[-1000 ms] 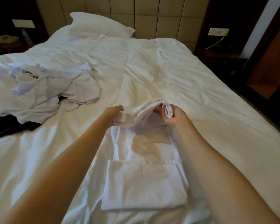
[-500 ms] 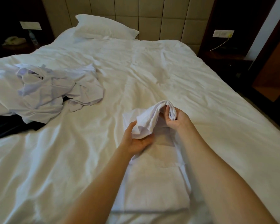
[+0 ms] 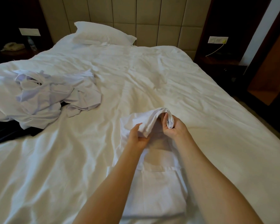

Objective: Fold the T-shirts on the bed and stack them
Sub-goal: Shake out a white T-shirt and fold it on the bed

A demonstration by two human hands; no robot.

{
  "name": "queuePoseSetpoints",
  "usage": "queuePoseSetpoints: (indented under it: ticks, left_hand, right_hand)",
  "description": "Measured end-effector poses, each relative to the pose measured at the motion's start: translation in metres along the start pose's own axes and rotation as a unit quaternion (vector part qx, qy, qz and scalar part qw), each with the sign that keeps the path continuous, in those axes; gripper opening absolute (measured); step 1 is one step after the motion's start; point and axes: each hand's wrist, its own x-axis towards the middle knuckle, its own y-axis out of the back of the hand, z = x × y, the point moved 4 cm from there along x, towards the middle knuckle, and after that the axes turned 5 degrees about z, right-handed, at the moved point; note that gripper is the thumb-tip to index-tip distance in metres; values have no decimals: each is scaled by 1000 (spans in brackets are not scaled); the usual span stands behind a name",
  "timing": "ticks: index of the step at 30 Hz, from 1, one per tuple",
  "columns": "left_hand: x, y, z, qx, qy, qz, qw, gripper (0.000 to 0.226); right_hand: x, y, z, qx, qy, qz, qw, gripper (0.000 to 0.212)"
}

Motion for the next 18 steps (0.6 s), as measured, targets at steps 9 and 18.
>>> queuePoseSetpoints:
  ticks: [9,18]
  left_hand:
    - [-5,38,29,176,-138,91,970,9]
    - [-7,71,24,323,-88,127,934,46]
  right_hand:
    - [9,48,-9,-310,74,81,944,26]
    - [18,72,-31,-649,117,196,726,19]
